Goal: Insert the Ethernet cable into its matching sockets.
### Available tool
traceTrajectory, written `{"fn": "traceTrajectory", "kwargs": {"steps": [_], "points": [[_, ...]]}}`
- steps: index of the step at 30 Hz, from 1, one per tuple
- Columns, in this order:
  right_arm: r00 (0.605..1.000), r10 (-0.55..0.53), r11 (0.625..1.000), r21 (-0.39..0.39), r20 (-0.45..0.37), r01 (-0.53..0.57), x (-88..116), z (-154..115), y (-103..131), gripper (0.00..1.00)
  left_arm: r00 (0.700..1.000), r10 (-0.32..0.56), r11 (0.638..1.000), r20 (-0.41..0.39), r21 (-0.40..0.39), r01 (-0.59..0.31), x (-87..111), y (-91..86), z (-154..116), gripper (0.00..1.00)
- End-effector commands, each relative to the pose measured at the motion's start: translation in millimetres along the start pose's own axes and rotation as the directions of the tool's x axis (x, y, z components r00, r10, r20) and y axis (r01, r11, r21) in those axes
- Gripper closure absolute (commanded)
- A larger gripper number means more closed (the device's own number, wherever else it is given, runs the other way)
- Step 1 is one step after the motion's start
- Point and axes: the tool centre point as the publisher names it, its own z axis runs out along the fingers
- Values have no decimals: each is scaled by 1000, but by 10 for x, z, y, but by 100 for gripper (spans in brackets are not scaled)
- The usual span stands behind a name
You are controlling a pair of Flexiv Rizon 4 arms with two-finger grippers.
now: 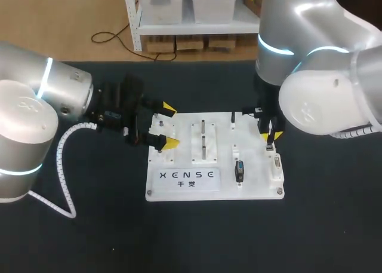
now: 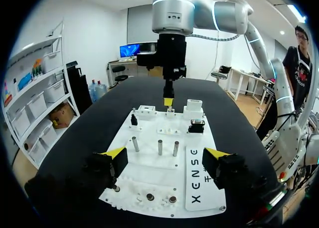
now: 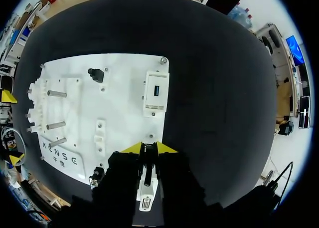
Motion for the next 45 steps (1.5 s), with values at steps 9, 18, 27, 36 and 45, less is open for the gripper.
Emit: {"fn": "traceTrajectory", "kwargs": {"steps": [9,18,27,36,45], "points": [[1000,7,1000,2,6,-7,-14,33,-37,100,1000,3,1000,5,-3,-3,16,-8,-1,0],[1000,-6,1000,-2,-3,6,-5,94,-4,100,1000,3,1000,5,-3,-3,16,-8,-1,0],[1000,-2,1000,4,-25,2,20,223,-12,100,1000,3,1000,5,-3,-3,16,-8,-1,0],[999,0,1000,9,-41,0,35,314,6,100,1000,3,1000,5,-3,-3,16,-8,-1,0],[999,4,1000,15,-32,-4,15,292,-9,100,1000,3,1000,5,-3,-3,16,-8,-1,0]]}}
